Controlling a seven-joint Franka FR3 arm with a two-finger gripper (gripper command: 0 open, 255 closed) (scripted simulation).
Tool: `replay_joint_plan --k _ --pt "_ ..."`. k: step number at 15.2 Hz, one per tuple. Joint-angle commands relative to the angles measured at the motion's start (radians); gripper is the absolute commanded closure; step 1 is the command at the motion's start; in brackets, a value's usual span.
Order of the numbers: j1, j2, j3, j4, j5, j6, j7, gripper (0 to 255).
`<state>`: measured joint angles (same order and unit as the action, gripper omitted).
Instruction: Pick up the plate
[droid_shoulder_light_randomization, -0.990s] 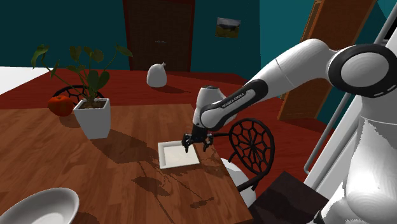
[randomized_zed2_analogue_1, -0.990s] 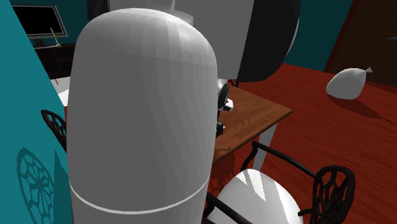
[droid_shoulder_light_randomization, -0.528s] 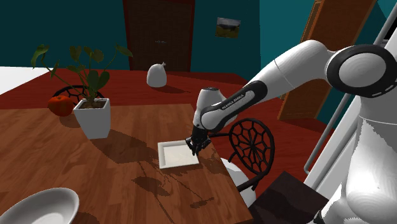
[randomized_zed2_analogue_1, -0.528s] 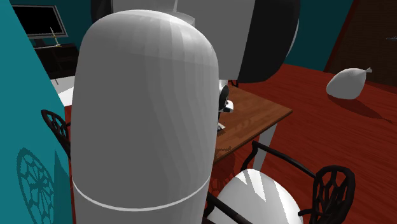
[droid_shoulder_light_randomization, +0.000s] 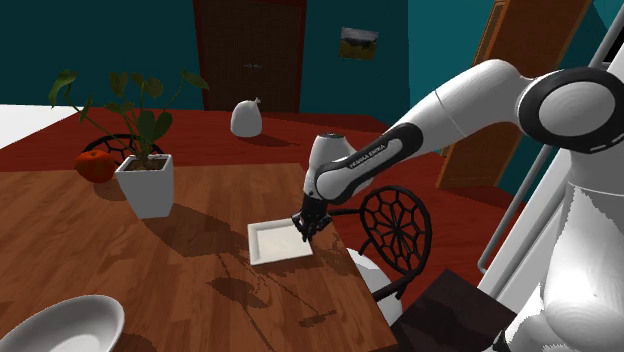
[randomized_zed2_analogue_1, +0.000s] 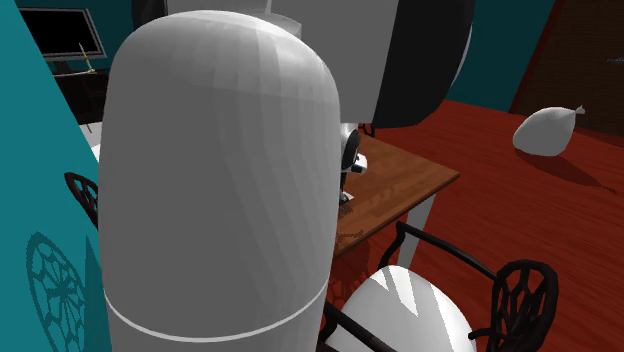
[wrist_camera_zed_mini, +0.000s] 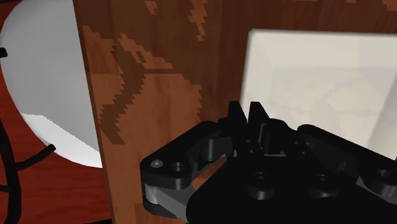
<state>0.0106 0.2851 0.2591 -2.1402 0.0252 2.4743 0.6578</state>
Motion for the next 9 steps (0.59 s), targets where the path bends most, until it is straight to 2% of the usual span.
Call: replay_joint_plan --k 1,9 --pt "-0.002 -0.02 0.003 0.003 0.006 -0.022 -0.002 255" --pt "-0.009 -0.091 0.01 0.029 0.026 -0.118 -0.009 255"
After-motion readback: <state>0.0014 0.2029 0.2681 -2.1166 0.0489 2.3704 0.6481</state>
